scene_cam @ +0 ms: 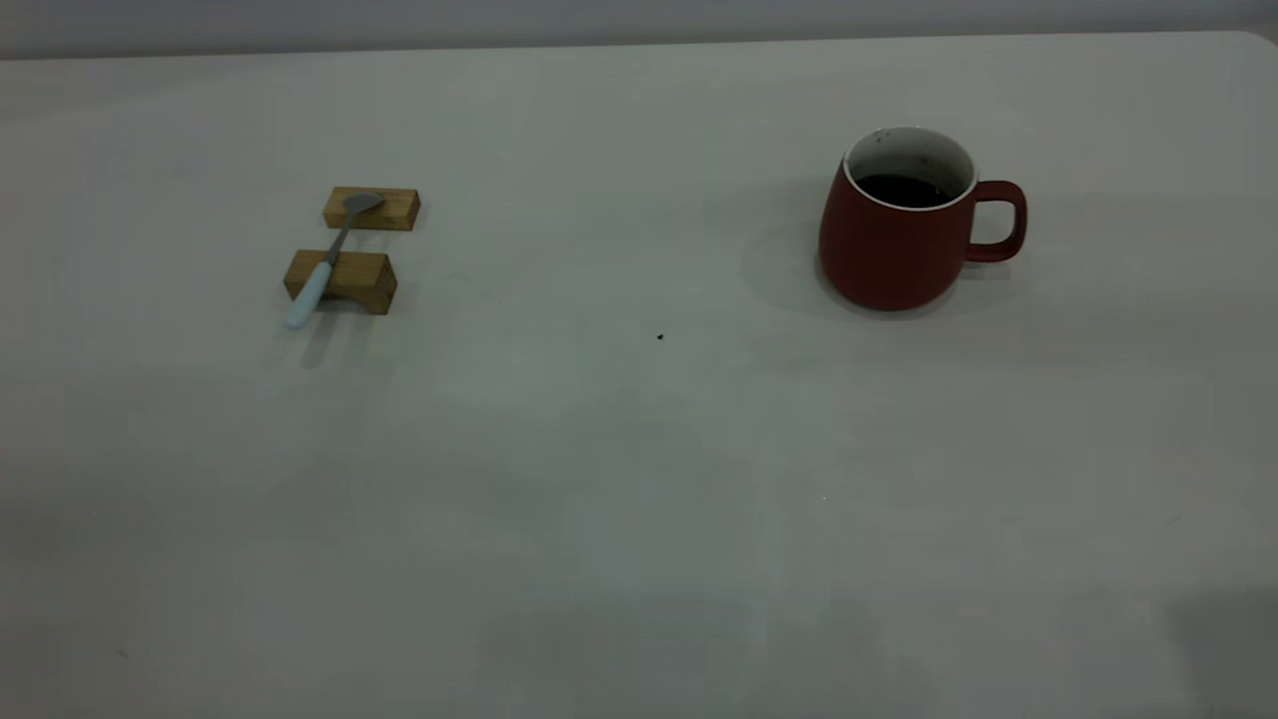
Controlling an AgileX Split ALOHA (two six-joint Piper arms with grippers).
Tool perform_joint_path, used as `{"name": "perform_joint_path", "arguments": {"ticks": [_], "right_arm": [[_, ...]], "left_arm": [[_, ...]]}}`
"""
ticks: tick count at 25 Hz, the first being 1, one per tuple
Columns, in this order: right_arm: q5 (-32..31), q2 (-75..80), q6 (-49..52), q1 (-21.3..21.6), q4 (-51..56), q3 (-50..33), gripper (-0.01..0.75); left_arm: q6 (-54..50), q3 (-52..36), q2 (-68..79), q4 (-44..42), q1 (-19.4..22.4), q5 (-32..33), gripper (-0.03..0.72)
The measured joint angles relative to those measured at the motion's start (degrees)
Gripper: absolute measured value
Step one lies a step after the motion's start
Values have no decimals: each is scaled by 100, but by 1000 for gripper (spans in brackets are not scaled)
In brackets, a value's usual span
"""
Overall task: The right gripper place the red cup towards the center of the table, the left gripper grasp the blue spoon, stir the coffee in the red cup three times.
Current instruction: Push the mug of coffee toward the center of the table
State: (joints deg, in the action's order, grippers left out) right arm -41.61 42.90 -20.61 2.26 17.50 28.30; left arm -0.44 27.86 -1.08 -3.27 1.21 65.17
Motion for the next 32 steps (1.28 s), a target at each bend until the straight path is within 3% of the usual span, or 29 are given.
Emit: {"name": "perform_joint_path", "arguments": {"ticks": [4, 8, 15, 23, 32], "right_arm": [[980, 1564, -1019, 0, 579, 384, 582], [1513, 2974, -2245, -21, 1009, 923, 582], [2123, 5039, -4607, -675, 1479, 2070, 582], [2458, 7101, -7350, -776, 1503, 3061, 582], [2554, 8364, -9637, -309, 2368, 3961, 582]], "left_arm": [[0, 0, 0, 0, 0, 0, 533], [0, 0, 0, 0, 0, 0, 533], [0, 0, 0, 0, 0, 0, 533], [0, 0, 0, 0, 0, 0, 533], [0, 0, 0, 0, 0, -5, 533]]}}
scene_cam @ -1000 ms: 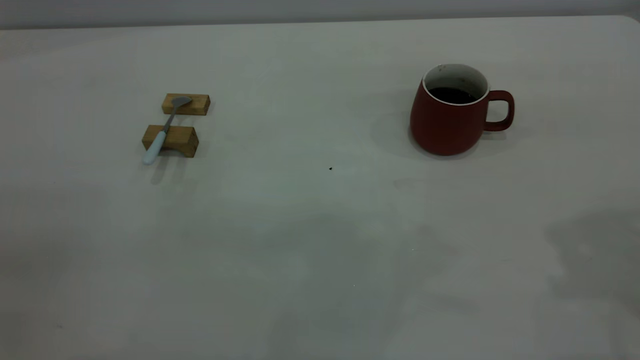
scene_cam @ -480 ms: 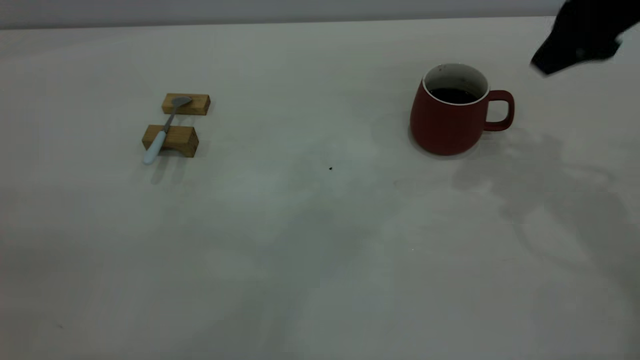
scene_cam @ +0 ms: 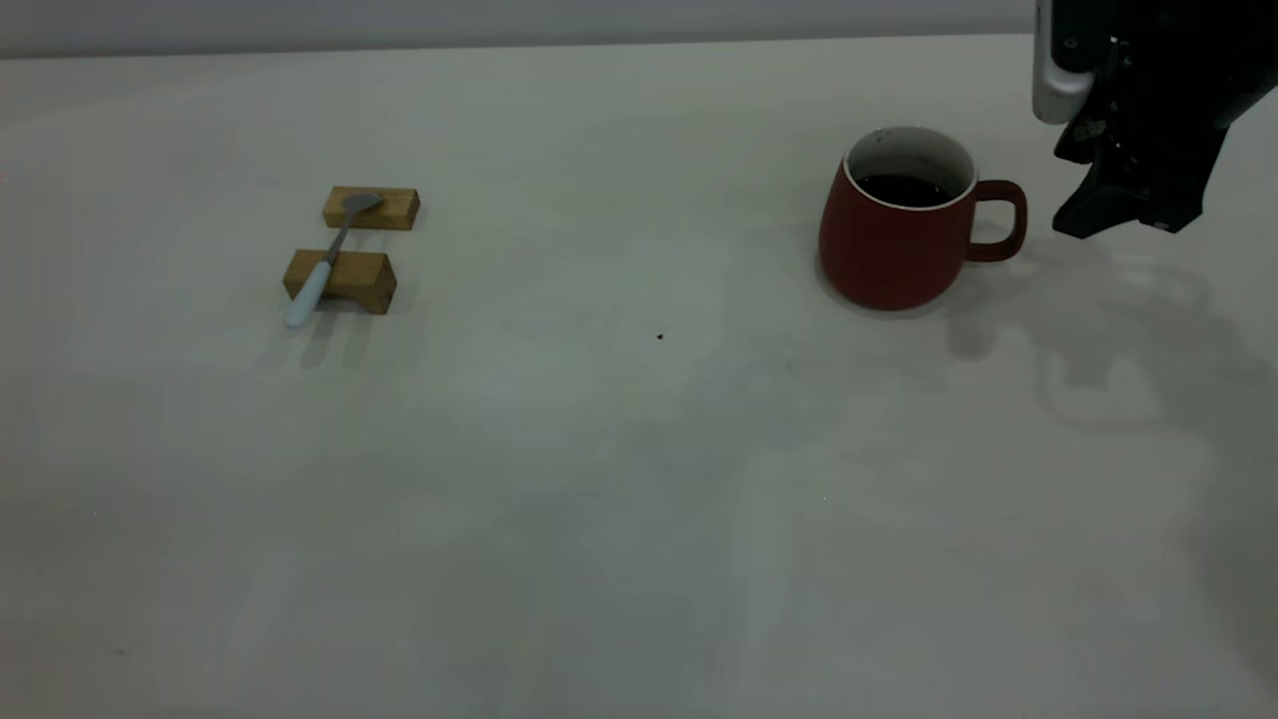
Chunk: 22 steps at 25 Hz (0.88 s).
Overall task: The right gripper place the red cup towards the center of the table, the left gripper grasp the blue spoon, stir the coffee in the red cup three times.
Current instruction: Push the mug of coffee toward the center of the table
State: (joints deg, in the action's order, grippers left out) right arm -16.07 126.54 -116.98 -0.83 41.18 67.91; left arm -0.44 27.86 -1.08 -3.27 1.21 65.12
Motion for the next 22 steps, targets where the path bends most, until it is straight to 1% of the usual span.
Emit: {"name": "perform_joint_path", "arguments": {"ticks": [2, 5, 12, 18, 22], "right_arm": [[-10, 158, -313, 8, 256, 144, 582], [-131, 390, -468, 8, 548, 363, 582], [-286, 898, -497, -47, 598, 790, 579], [-317, 1212, -506, -409, 677, 1164, 576], [-317, 1381, -511, -762, 896, 1430, 575]], "left_arm": [[0, 0, 0, 0, 0, 0, 533], [0, 0, 0, 0, 0, 0, 533], [0, 0, 0, 0, 0, 0, 533], [0, 0, 0, 0, 0, 0, 533], [0, 0, 0, -5, 0, 0, 533]]}}
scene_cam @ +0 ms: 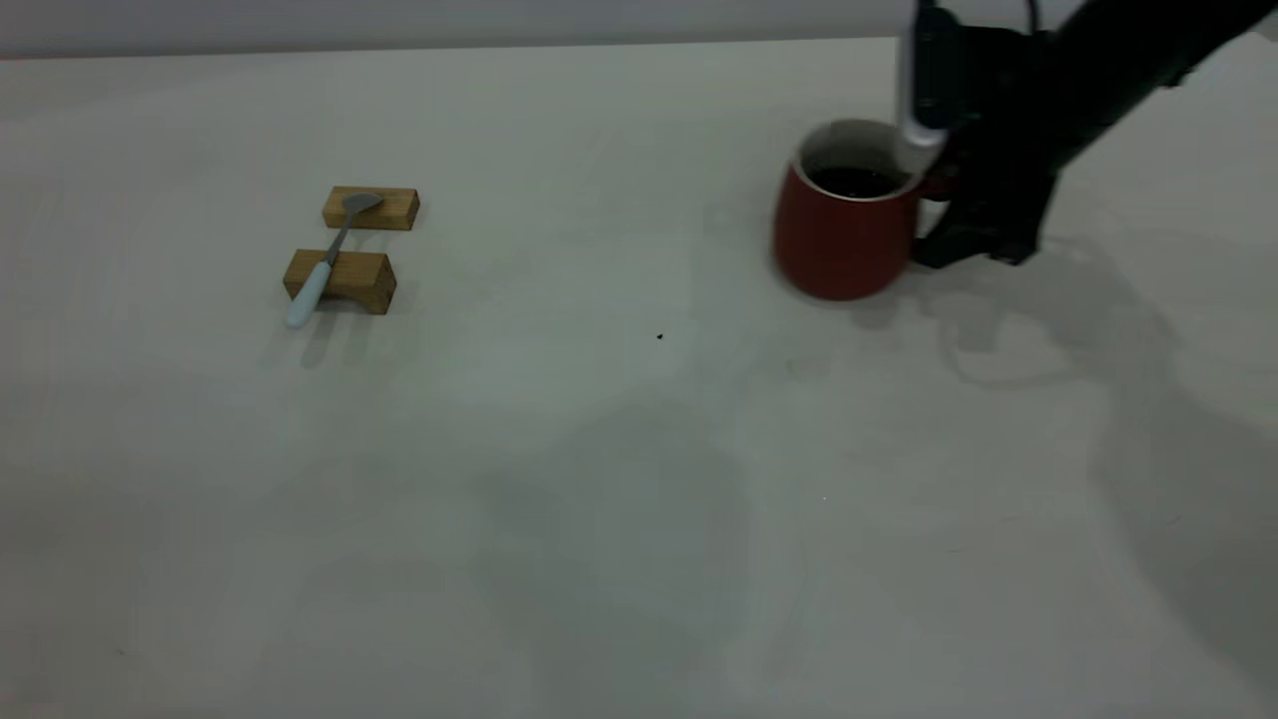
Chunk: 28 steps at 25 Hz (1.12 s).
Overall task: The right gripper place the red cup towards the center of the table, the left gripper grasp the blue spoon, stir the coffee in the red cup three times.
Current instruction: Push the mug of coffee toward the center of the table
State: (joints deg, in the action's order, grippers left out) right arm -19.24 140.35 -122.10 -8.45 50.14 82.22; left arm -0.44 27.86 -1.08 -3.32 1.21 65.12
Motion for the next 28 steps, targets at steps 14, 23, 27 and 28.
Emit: {"name": "perform_joint_path", "arguments": {"ticks": [14, 23, 27, 28], "right_arm": [[25, 216, 0, -1167, 632, 564, 575], [-63, 190, 204, -1300, 737, 582, 575], [-414, -45, 725, -1017, 693, 554, 575], [-524, -125, 839, -943, 661, 500, 575]], "left_arm": [[0, 0, 0, 0, 0, 0, 533], [0, 0, 0, 0, 0, 0, 533], [0, 0, 0, 0, 0, 0, 533], [0, 0, 0, 0, 0, 0, 533]]}}
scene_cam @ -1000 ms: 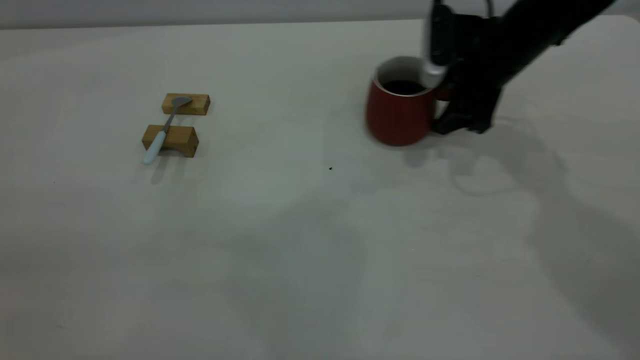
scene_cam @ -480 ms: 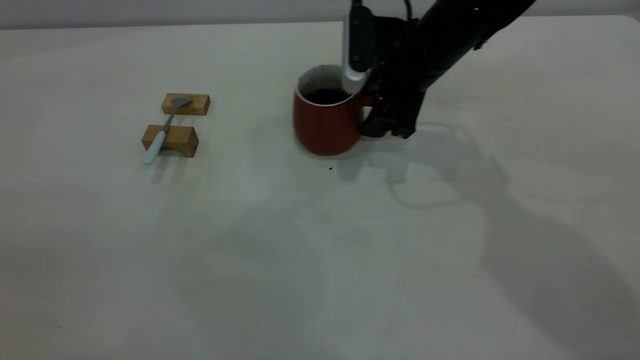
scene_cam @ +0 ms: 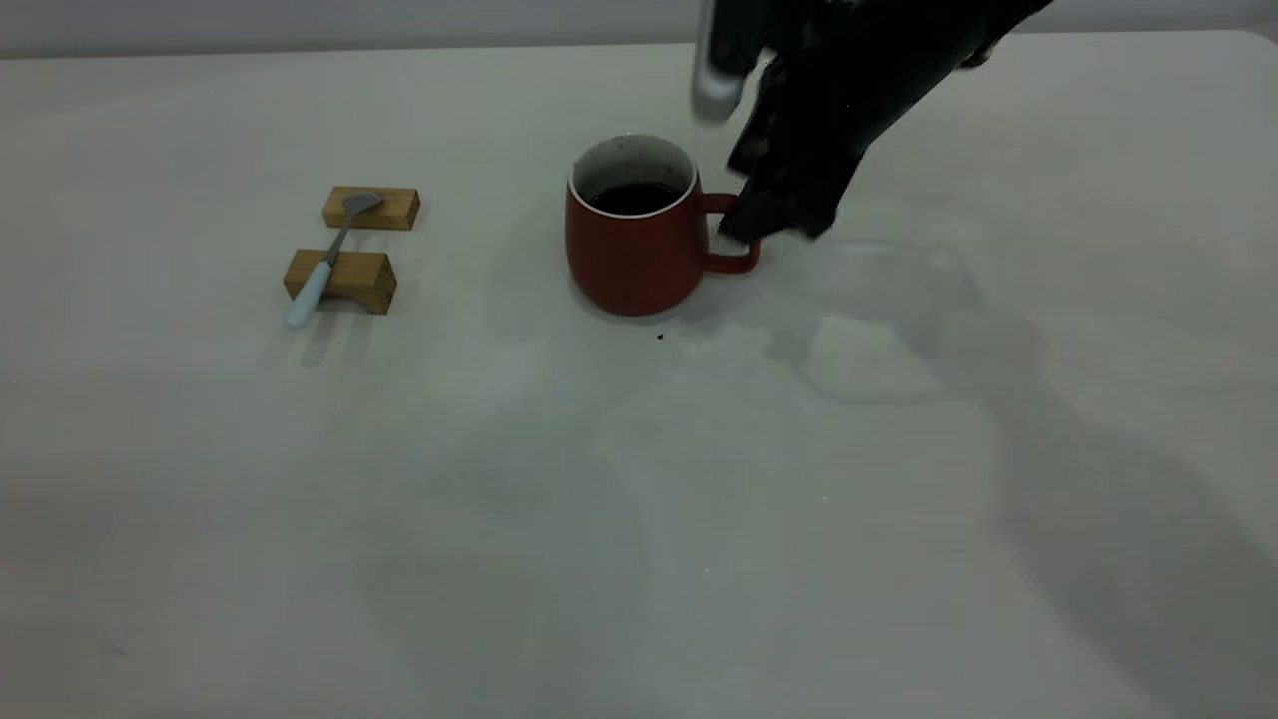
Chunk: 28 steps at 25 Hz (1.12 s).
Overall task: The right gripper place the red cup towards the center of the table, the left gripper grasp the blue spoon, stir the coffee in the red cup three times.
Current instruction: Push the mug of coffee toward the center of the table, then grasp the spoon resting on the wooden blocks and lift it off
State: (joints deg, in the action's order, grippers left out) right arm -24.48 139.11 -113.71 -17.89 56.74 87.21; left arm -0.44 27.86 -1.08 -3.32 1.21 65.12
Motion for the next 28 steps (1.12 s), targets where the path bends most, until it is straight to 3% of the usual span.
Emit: {"name": "perform_joint_path", "arguments": {"ticks": [8, 10, 14, 23, 28], "right_arm": [[-1679, -872, 607, 125, -258, -694, 575], [-2108, -1243, 1756, 125, -7, -824, 575], [-2617, -2045, 5219, 125, 422, -934, 575], [-3438, -4488, 9840, 124, -4045, -1625, 575], [-3980, -5914, 11079, 194, -5206, -2873, 575]], "left_arm": [[0, 0, 0, 0, 0, 0, 535], [0, 0, 0, 0, 0, 0, 534], [0, 0, 0, 0, 0, 0, 534], [0, 0, 0, 0, 0, 0, 534], [0, 0, 0, 0, 0, 0, 534]]}}
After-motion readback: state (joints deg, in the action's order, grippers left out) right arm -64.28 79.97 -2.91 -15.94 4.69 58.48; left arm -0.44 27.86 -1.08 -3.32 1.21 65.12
